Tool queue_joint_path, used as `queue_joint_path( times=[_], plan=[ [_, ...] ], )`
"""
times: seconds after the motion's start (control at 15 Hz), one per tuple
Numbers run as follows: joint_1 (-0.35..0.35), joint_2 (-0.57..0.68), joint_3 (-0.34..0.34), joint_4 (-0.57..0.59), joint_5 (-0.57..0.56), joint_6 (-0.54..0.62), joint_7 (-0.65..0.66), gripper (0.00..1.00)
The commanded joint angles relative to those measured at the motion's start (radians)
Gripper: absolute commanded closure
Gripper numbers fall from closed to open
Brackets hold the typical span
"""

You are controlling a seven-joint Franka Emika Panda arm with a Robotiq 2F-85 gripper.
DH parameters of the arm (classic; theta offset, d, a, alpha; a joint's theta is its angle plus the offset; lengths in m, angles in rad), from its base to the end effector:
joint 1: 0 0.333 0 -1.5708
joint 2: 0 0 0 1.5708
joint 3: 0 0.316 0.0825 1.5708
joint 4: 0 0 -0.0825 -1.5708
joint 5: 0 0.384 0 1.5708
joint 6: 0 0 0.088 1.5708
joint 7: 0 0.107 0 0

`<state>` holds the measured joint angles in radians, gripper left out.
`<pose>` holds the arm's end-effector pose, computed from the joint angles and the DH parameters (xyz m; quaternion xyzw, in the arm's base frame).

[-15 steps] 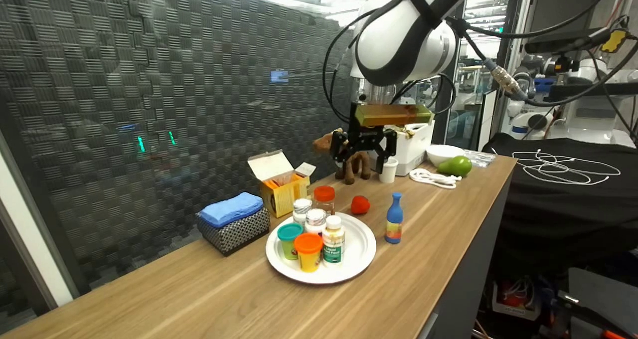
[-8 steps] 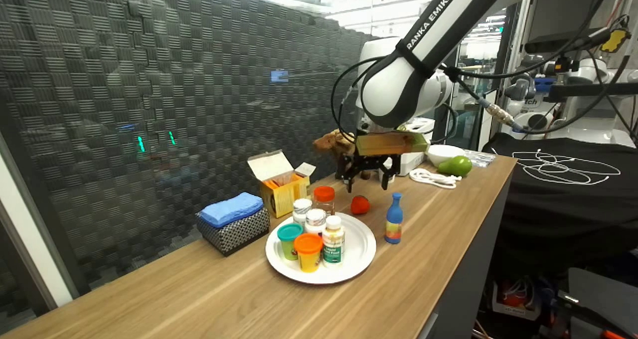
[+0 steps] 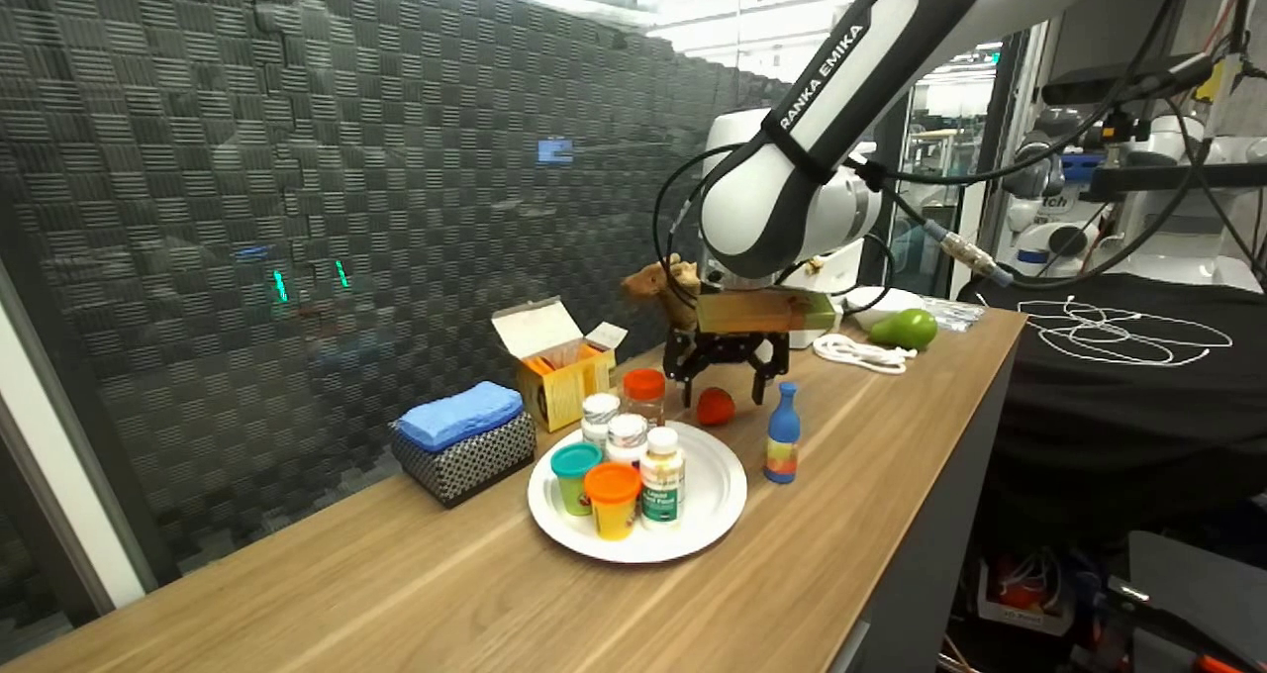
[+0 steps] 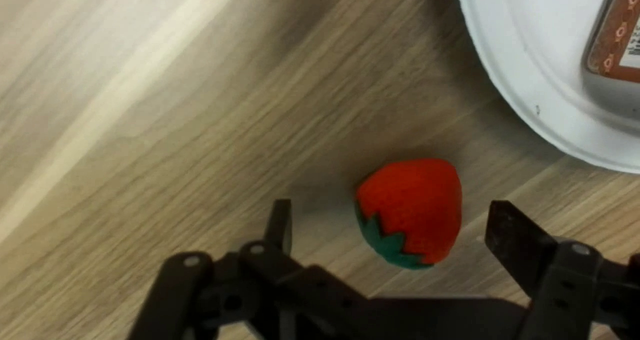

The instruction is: Put the bottles and red plushy on the table onto the plate

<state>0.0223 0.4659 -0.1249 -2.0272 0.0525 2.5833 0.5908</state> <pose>0.6079 -0.0615 0.2255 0.9346 -0.3522 0.0490 0.0009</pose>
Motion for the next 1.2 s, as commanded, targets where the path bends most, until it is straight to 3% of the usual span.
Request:
queue_joint_path(
  times=[0.0, 0.13, 0.33, 0.53, 1.13],
  plan=[
    [-0.018, 0.024, 0.021, 0.046, 0.079, -0.003, -0.033, 0.27],
    [-0.017, 0.027, 0.021, 0.05, 0.104, -0.002, -0.034, 0.31],
    [-0.009, 0.011, 0.012, 0.031, 0.114, 0.006, -0.022, 0.56],
    [0.005, -0.03, -0.003, -0.02, 0.108, 0.036, 0.001, 0.75],
    [0.116, -0.202, -0.03, -0.261, 0.003, 0.223, 0.07, 0.75]
  ],
)
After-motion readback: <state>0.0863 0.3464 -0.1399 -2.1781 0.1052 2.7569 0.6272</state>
